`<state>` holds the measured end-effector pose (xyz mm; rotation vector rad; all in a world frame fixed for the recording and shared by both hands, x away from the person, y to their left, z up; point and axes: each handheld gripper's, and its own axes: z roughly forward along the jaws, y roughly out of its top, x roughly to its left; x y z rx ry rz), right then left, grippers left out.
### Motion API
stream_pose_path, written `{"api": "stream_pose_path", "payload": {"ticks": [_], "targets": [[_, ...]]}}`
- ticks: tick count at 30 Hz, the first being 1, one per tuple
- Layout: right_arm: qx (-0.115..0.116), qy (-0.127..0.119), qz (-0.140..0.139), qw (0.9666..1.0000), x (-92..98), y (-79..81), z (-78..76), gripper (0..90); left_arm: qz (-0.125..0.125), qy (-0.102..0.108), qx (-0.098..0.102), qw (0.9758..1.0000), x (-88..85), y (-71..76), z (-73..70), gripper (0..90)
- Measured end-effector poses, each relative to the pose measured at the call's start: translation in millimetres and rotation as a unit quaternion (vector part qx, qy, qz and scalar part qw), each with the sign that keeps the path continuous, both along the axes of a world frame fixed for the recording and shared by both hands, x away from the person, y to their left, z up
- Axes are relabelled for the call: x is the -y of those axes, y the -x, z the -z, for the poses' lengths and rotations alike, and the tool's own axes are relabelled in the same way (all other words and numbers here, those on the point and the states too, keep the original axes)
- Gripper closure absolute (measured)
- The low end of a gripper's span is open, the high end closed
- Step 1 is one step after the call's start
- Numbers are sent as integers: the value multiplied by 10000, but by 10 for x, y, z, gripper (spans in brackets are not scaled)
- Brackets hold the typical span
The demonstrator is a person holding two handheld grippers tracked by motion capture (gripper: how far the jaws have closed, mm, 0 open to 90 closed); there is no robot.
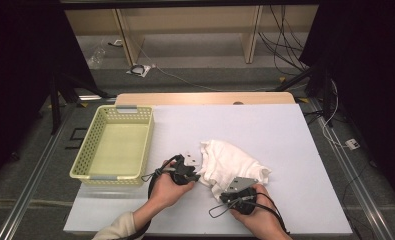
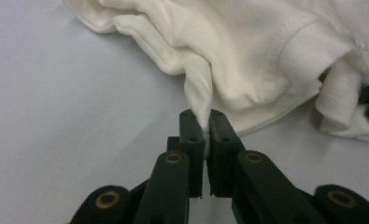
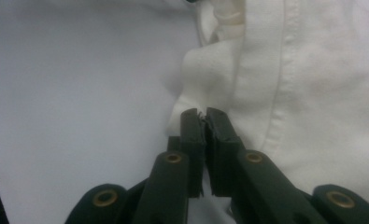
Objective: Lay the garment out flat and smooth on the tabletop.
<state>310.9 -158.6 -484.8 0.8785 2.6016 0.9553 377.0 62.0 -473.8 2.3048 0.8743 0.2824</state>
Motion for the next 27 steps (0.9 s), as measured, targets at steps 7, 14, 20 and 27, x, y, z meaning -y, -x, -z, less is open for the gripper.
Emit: {"api": "stream_pose_path", "payload": {"ticks": [7, 14, 20, 27], "targets": [[-241, 147, -67, 9996, 152, 29, -71, 888, -174, 175, -1, 9997, -171, 110, -55, 859], [-247, 279, 170, 9992, 503, 139, -177, 891, -176, 242, -63, 9995, -259, 273, -77, 858], [-262, 507, 414, 9975, 780, 223, -232, 891, -22, 237, -147, 9996, -234, 433, -65, 856], [-378, 678, 408, 9961, 896, 237, -244, 885, 76, 121, -123, 9998, -245, 507, -37, 818]]}}
